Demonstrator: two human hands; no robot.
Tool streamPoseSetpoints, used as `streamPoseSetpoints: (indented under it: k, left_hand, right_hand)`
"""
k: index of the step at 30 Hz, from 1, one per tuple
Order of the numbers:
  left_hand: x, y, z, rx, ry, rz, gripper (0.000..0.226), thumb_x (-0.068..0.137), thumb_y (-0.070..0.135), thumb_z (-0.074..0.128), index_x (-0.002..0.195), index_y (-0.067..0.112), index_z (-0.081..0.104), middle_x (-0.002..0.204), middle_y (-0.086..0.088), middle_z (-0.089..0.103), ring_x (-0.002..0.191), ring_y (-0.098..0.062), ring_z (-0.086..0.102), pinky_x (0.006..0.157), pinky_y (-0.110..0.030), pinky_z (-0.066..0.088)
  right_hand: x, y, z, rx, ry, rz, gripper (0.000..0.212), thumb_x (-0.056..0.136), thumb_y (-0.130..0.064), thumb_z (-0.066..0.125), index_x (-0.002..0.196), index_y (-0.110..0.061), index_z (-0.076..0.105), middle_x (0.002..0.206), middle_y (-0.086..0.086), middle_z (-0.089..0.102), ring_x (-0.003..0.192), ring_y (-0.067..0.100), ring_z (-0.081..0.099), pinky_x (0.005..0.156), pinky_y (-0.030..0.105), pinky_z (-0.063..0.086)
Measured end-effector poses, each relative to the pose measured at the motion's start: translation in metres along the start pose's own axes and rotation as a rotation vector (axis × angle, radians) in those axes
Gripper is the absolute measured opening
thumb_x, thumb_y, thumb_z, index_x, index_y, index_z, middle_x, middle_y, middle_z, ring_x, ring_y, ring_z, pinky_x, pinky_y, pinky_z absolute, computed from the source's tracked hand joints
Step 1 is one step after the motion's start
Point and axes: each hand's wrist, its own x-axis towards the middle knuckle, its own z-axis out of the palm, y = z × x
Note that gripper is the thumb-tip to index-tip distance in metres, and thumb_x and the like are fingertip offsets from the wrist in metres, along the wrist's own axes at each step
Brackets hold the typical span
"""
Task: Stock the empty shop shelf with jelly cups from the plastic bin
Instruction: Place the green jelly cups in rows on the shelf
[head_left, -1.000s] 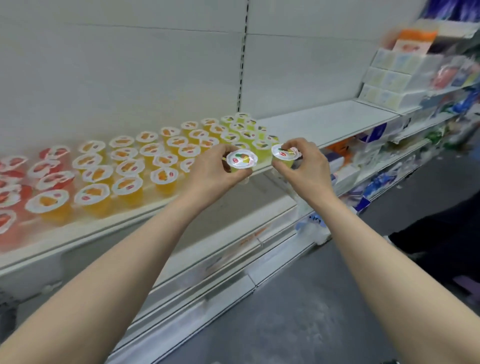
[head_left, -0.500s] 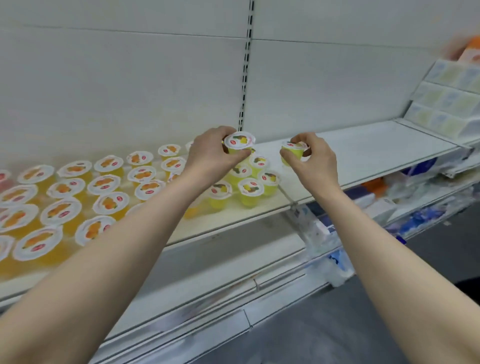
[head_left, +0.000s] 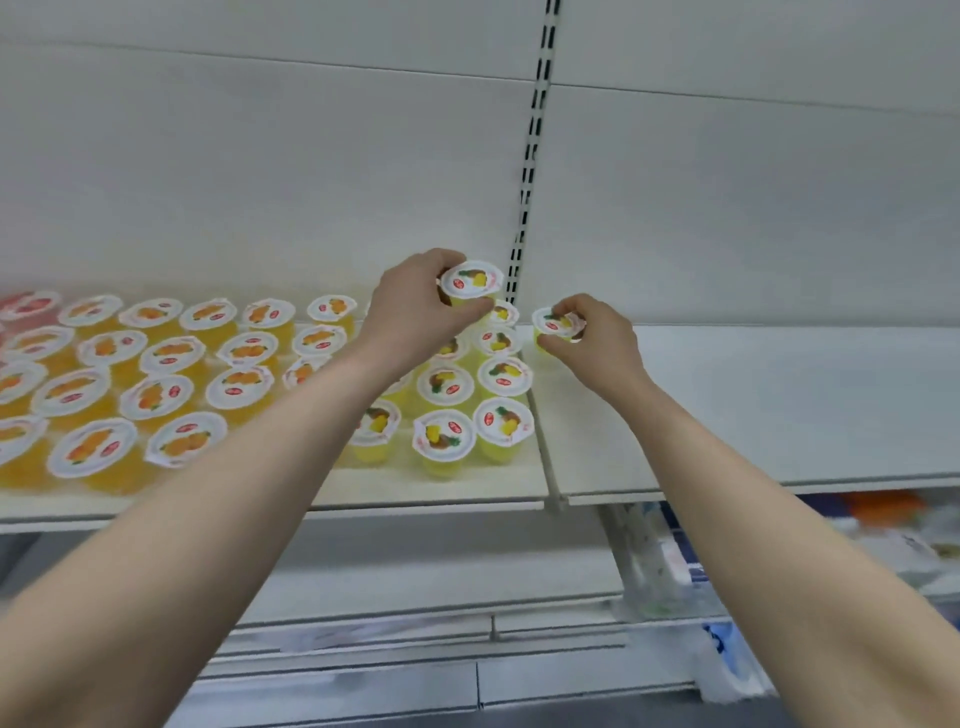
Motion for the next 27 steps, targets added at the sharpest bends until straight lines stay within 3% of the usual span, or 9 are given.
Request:
streamPoseSetpoints:
  k: [6,14,19,23,27]
  left_hand:
    - [0.007,0.007,0.008,0.052,0.032,-0.011,0.057,0.079,0.044,0.074,0.128,0.021,0.058,0.118,0.002,0.063,0.105,-0.016,0.061,0.092,-0.041,0.051]
    - [0.014,0.016,0.022,0.087,0.034,-0.001,0.053,0.079,0.038,0.072,0.126,0.021,0.058,0.117,0.003,0.064,0.104,-0.015,0.062,0.092,-0.040,0.051]
    - [0.016,0.023,0.029,0.076,0.019,0.031,0.046,0.078,0.039,0.074,0.119,0.022,0.061,0.111,0.007,0.063,0.098,-0.013,0.062,0.080,-0.040,0.055]
    - [0.021,0.028,0.042,0.162,-0.023,0.114,0.047,0.075,0.048,0.074,0.115,0.024,0.063,0.109,0.005,0.062,0.097,-0.013,0.059,0.085,-0.036,0.051]
    - [0.023,0.033,0.063,0.392,-0.114,0.227,0.054,0.074,0.058,0.070,0.115,0.024,0.065,0.113,0.003,0.056,0.107,-0.019,0.047,0.088,-0.032,0.042]
  right_hand:
    - [0.021,0.017,0.011,-0.013,-0.062,-0.056,0.032,0.081,-0.031,0.075,0.108,-0.021,0.062,0.108,0.004,0.063,0.098,0.021,0.059,0.085,0.038,0.048]
    - [0.036,0.027,0.016,0.019,-0.081,-0.119,0.028,0.080,-0.029,0.077,0.103,-0.023,0.062,0.102,0.004,0.058,0.087,0.019,0.058,0.072,0.027,0.040]
    - [0.034,0.033,0.003,-0.060,-0.174,-0.196,0.039,0.083,-0.018,0.072,0.120,-0.023,0.061,0.118,0.004,0.054,0.099,0.020,0.060,0.086,0.031,0.048]
    - [0.036,0.040,-0.018,-0.187,-0.185,-0.287,0.051,0.086,-0.007,0.060,0.135,-0.019,0.054,0.134,0.007,0.049,0.119,0.024,0.051,0.095,0.028,0.038]
    - [0.039,0.046,-0.036,-0.274,-0.093,-0.308,0.049,0.089,-0.003,0.053,0.136,-0.018,0.053,0.138,0.009,0.048,0.122,0.028,0.047,0.097,0.028,0.034]
